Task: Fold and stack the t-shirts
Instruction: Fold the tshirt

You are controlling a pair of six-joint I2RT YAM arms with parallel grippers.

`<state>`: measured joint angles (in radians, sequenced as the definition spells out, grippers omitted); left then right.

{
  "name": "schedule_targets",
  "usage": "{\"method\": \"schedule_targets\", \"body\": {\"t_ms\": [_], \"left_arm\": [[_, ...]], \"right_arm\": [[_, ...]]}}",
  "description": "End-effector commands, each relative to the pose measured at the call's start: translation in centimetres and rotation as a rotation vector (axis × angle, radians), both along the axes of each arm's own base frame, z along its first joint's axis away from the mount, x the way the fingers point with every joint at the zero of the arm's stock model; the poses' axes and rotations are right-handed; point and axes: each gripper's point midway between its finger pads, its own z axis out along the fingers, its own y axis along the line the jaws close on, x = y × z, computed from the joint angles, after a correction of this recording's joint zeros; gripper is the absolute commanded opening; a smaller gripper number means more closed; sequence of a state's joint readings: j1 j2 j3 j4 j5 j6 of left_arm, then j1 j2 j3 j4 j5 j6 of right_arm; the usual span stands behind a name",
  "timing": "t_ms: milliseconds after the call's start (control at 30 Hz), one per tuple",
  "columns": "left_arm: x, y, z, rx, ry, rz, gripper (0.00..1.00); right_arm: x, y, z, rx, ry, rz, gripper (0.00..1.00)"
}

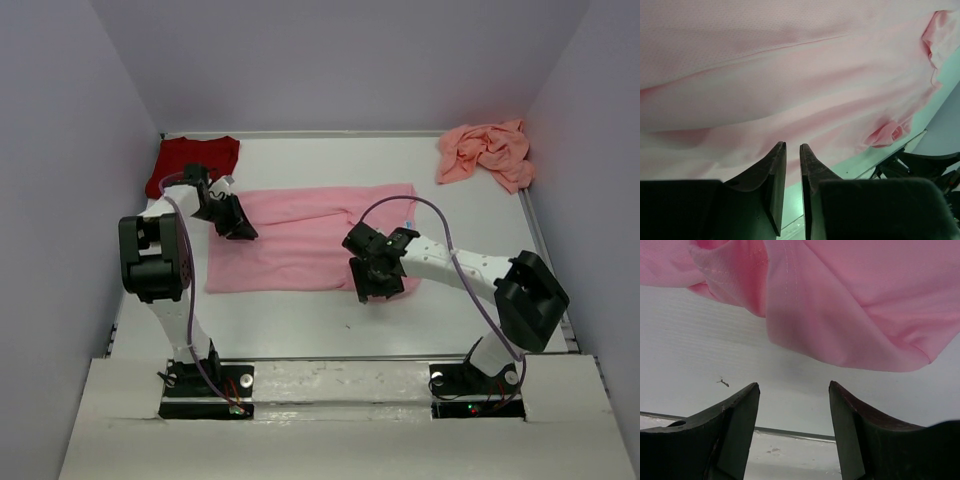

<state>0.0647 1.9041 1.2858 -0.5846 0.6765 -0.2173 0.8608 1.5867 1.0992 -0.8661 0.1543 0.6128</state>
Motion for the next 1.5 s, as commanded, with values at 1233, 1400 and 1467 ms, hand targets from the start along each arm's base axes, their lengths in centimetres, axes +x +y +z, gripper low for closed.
{"method": "schedule_targets", "body": {"t_ms": [1233,1400,1467], "left_arm": [[-3.4,0.0,6.1,-0.027,-0.111,0.055,0.31],[-3.5,0.0,5.9,-0.028,-0.102,0.050,0.31],[-3.4,0.2,5.8,-0.026,-0.101,0.054,0.31]], "right_arm": [[4.9,1.2,-1.4,-0.064,-0.097,0.060,0.54],[4.9,1.3,-2.0,-0.075,-0.080,0.067,0.45],[5.0,1.3,-1.9,-0.073,-0.082,0.068,0.45]]}}
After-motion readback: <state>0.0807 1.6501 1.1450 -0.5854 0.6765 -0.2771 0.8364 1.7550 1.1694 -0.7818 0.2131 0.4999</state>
